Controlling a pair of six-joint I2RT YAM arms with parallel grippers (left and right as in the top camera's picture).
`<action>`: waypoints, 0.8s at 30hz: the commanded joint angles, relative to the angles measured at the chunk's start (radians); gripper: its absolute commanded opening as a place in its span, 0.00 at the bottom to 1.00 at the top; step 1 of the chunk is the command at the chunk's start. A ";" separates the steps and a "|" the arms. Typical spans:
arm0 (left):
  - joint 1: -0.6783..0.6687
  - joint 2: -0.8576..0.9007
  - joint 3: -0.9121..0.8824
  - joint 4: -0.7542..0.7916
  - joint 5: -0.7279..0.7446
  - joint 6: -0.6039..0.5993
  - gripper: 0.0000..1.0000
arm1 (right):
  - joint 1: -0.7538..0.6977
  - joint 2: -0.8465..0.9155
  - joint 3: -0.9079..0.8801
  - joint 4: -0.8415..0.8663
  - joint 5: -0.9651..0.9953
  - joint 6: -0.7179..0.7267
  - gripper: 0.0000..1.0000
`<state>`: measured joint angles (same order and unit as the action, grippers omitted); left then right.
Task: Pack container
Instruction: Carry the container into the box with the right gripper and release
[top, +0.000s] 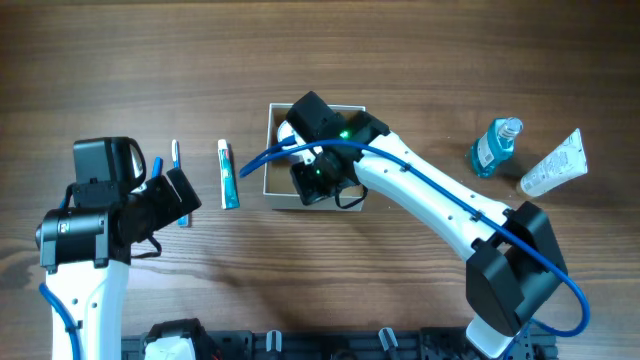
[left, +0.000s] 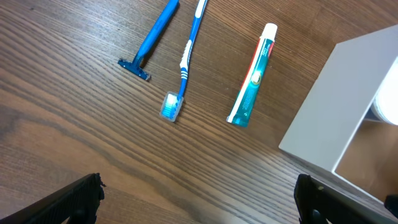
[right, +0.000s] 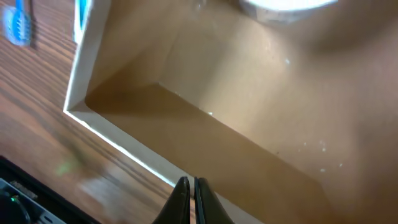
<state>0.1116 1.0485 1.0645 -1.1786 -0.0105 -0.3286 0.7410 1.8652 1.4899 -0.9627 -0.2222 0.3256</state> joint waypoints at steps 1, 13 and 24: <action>0.006 0.000 0.021 -0.002 -0.010 -0.016 1.00 | 0.004 0.020 -0.028 0.035 -0.003 0.012 0.04; 0.006 0.000 0.021 -0.002 -0.010 -0.016 1.00 | 0.004 0.020 -0.028 -0.043 0.048 0.015 0.04; 0.006 0.000 0.021 -0.002 -0.011 -0.016 1.00 | 0.004 0.020 -0.028 -0.225 -0.028 0.015 0.04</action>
<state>0.1116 1.0485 1.0645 -1.1786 -0.0105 -0.3286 0.7410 1.8664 1.4738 -1.1667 -0.2047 0.3294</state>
